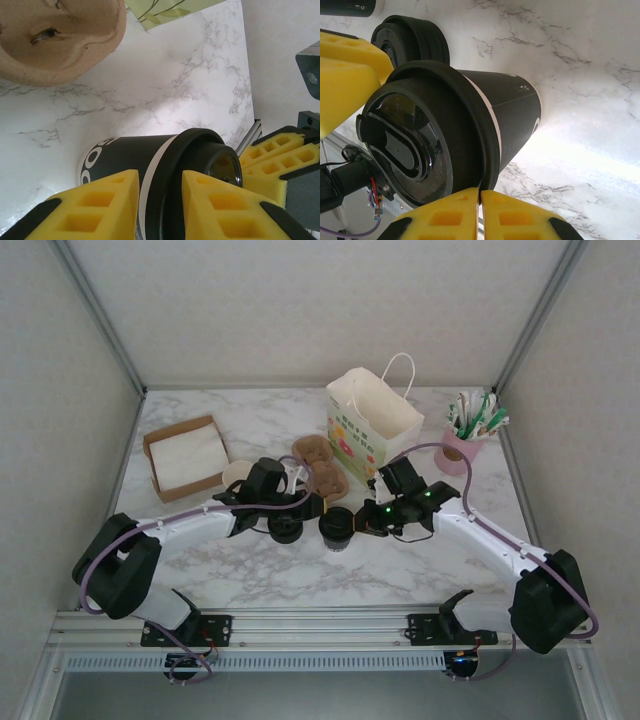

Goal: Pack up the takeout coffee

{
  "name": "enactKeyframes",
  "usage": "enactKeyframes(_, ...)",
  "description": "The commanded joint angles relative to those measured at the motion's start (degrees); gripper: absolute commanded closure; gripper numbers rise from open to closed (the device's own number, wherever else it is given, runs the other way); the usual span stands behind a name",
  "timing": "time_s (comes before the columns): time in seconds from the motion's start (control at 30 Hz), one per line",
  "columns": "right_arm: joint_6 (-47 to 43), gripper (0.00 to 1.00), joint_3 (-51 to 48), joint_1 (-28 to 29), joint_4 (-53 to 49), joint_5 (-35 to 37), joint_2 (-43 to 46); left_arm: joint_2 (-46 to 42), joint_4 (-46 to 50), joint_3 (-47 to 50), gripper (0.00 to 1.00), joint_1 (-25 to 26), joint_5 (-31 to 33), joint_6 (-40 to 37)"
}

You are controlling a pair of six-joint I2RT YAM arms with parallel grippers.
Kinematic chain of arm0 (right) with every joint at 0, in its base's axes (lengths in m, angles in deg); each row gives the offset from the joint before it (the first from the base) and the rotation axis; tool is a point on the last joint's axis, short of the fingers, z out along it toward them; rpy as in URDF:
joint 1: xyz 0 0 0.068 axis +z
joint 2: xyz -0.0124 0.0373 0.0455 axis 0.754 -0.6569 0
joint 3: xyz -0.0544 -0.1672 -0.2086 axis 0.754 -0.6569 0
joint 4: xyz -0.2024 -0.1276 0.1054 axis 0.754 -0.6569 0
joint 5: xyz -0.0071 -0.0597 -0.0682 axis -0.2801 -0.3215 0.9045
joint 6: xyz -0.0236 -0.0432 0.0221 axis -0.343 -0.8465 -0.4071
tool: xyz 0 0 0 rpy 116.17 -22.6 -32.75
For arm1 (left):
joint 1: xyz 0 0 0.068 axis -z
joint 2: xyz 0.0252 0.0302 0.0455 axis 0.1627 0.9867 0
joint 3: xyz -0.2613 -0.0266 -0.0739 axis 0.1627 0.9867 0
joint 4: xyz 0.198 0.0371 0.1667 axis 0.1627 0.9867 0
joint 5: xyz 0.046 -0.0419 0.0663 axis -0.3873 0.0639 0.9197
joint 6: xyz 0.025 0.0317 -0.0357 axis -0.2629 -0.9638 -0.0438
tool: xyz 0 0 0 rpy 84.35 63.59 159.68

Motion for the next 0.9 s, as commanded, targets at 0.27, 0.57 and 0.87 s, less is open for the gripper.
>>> enactKeyframes(0.27, -3.67, 0.91, 6.1, -0.36, -1.99, 3.42, -5.19, -4.66, -0.61, 4.01, 0.72, 1.68, -0.72, 2.43)
enactKeyframes(0.57, -4.69, 0.91, 8.89, -0.39, -3.3, 4.2, -6.36, -7.54, -0.23, 6.45, 0.71, 1.45, 1.04, 3.34)
enactKeyframes(0.87, -3.08, 0.9, 5.77, -0.2, -4.04, 2.47, -1.42, -5.82, -0.29, 5.34, 0.72, 0.75, 0.43, 2.59)
